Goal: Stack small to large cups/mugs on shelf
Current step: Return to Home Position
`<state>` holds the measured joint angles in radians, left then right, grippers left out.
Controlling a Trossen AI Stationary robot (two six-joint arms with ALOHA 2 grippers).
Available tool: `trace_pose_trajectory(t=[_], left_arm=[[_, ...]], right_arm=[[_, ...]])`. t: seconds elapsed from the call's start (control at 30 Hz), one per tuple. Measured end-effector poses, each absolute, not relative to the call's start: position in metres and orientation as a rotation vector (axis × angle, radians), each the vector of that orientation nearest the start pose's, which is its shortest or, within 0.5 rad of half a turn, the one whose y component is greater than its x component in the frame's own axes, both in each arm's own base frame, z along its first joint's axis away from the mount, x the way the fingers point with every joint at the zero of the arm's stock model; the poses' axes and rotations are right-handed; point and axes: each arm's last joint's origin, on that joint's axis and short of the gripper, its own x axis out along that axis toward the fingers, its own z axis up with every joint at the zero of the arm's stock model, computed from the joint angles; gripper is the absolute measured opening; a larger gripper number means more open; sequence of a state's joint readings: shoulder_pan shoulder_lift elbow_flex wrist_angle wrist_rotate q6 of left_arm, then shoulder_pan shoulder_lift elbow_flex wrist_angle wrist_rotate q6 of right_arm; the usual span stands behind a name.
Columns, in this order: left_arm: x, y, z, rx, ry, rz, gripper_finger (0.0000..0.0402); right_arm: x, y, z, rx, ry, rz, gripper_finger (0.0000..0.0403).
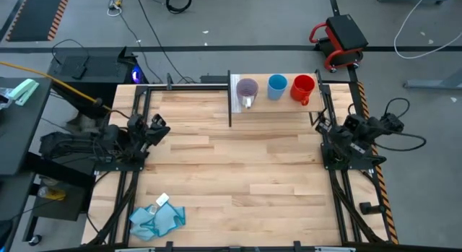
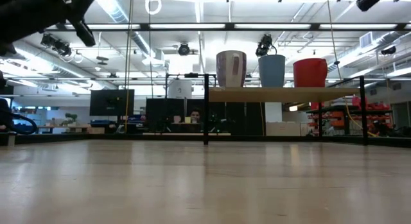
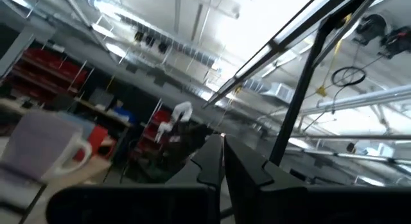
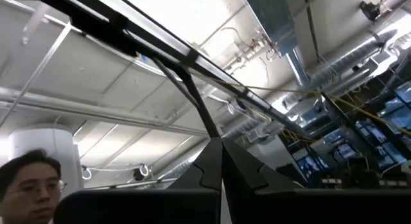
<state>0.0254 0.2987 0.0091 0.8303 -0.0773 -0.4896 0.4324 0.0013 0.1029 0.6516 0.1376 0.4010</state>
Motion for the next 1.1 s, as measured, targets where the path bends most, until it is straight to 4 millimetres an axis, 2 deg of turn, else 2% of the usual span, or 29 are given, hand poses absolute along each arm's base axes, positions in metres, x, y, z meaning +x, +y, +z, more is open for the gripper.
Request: trace_pose_trajectory(t=[0.17, 0.37, 0.53, 0.77, 0.97, 1.1], left_arm=[[0.102, 0.005, 0.219, -0.465, -0.561, -0.033, 0.0028], [0.107, 0.004, 0.209, -0.451, -0.435, -0.038, 0.0036], [0.113, 0.004, 0.193, -0.406, -0.265, 0.010, 0.0033], [0.116, 0.004, 0.173, -0.328, -0.052, 0.069, 0.0029], [0.116, 0.004, 0.166, -0.317, 0.014, 0.079, 0.0038], [0.116, 0.004, 0.167, -0.328, 0.009, 0.079, 0.0038]], right_arm=[[0.066, 0.027, 0.231, 0.625, -0.645, 0.449, 0.0013], [0.069, 0.029, 0.228, 0.581, -0.604, 0.463, 0.0013], [0.078, 0.034, 0.212, 0.489, -0.417, 0.436, 0.0013], [0.088, 0.037, 0.185, 0.273, -0.164, 0.352, 0.0013], [0.090, 0.037, 0.171, 0.148, -0.032, 0.309, 0.0013], [0.090, 0.038, 0.169, 0.102, -0.010, 0.308, 0.0013]])
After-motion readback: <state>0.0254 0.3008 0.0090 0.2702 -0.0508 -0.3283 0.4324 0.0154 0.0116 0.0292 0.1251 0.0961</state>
